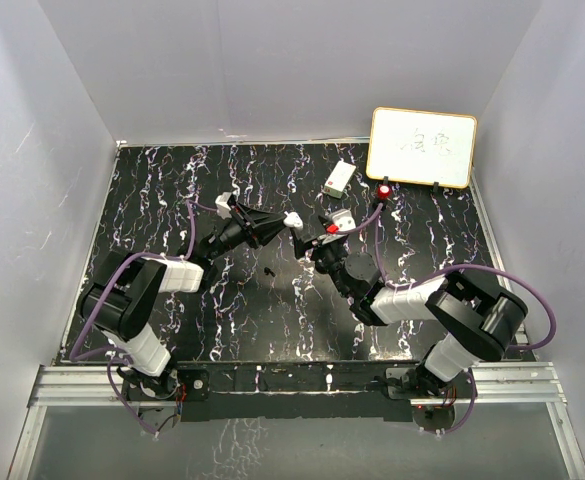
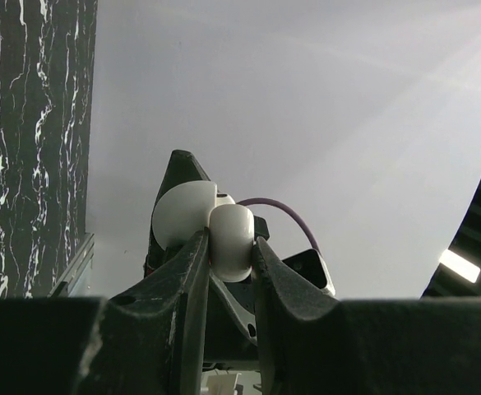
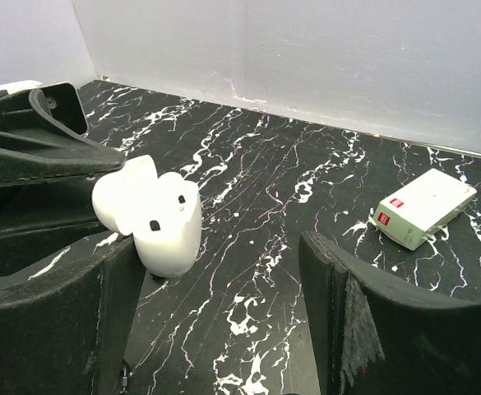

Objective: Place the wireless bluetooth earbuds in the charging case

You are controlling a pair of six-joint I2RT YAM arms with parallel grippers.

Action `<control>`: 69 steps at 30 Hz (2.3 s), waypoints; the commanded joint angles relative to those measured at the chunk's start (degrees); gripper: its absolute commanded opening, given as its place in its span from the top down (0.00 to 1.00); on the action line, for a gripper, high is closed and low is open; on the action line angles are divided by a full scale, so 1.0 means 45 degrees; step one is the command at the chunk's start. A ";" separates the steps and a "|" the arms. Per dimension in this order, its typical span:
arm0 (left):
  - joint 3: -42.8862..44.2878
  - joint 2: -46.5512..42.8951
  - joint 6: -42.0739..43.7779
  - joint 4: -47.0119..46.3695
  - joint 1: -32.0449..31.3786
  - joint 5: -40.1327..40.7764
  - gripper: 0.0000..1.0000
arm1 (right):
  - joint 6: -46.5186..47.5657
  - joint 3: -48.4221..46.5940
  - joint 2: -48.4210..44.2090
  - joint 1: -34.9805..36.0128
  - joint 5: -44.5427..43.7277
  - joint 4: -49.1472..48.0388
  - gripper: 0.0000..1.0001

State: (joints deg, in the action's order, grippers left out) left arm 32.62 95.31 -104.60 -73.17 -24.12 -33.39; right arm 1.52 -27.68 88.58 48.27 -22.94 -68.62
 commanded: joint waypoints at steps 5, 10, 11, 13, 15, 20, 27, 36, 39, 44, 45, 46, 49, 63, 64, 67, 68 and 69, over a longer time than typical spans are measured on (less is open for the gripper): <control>-0.0197 -0.0919 -0.0038 -0.0430 -0.0049 -0.0238 1.00 | 0.0719 -0.0217 -0.0414 -0.0433 -0.0843 -0.0559 0.29; -0.0133 -0.0800 -0.0069 -0.0537 -0.0044 -0.0246 1.00 | 0.0735 -0.0123 -0.0539 -0.0439 -0.0721 -0.0484 0.28; -0.0139 -0.0785 -0.0085 -0.0565 -0.0062 -0.0253 1.00 | 0.0717 -0.0089 -0.0584 -0.0435 -0.0720 -0.0492 0.28; -0.0157 -0.0769 -0.0094 -0.0570 -0.0052 -0.0317 1.00 | 0.0700 -0.0033 -0.0713 -0.0434 -0.0748 -0.0408 0.28; -0.0248 -0.0740 -0.0019 -0.0579 -0.0026 -0.0317 1.00 | 0.0600 -0.0025 -0.0996 -0.0434 -0.1056 0.0154 0.28; -0.0413 -0.0303 0.0894 0.0065 0.0484 -0.0498 1.00 | -0.0450 -0.0285 -0.2231 -0.0590 -0.2497 0.3756 0.27; 0.1082 0.1255 0.3475 0.2400 0.1185 -0.1062 1.00 | -0.1869 0.0116 -0.5909 -0.0723 -0.2708 0.8101 0.21; 0.3630 0.3176 0.5788 0.4683 0.2383 -0.0628 1.00 | -0.2050 0.0251 -0.8072 -0.0794 -0.1984 1.0515 0.20; 0.4531 0.3602 0.6478 0.5640 0.2704 -0.0425 1.00 | -0.2039 -0.0016 -0.7880 -0.0792 -0.1650 1.1200 0.20; 0.5557 0.4508 0.7271 0.6858 0.3102 -0.0156 1.00 | -0.2391 -0.0780 -0.7005 -0.0805 -0.0988 1.2391 0.20; 0.5704 0.4673 0.7326 0.6922 0.3142 -0.0141 1.00 | -0.2457 -0.0916 -0.6846 -0.0817 -0.0888 1.2550 0.20; 0.5864 0.4870 0.7411 0.7067 0.3181 -0.0123 1.00 | -0.2497 -0.1009 -0.6709 -0.0821 -0.0822 1.2656 0.20; 0.6389 0.5315 0.7738 0.7531 0.3314 -0.0089 1.00 | -0.2525 -0.1241 -0.6345 -0.0815 -0.0567 1.2787 0.20; 0.6969 0.5223 0.9201 0.9513 0.3859 0.0063 0.70 | -0.3727 -0.2573 -0.3349 -0.1378 0.1104 1.3923 0.20; 0.6969 0.5136 0.9318 0.9698 0.3888 0.0101 0.63 | -0.3794 -0.2722 -0.3120 -0.1406 0.1183 1.4014 0.20; 0.6974 0.4883 0.9639 1.0159 0.4004 0.0168 0.48 | -0.3930 -0.3152 -0.2407 -0.1449 0.1337 1.4184 0.20; 0.6970 0.4788 0.9707 1.0296 0.4058 0.0187 0.45 | -0.3990 -0.3347 -0.2204 -0.1469 0.1400 1.4210 0.20; 0.6938 0.4669 0.9801 1.0438 0.4111 0.0207 0.42 | -0.4051 -0.3490 -0.2000 -0.1496 0.1479 1.4245 0.20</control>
State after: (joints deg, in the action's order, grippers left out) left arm 62.89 120.70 -63.70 -31.70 -6.66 -33.26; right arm -14.70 -38.72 77.56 42.00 -18.13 -3.86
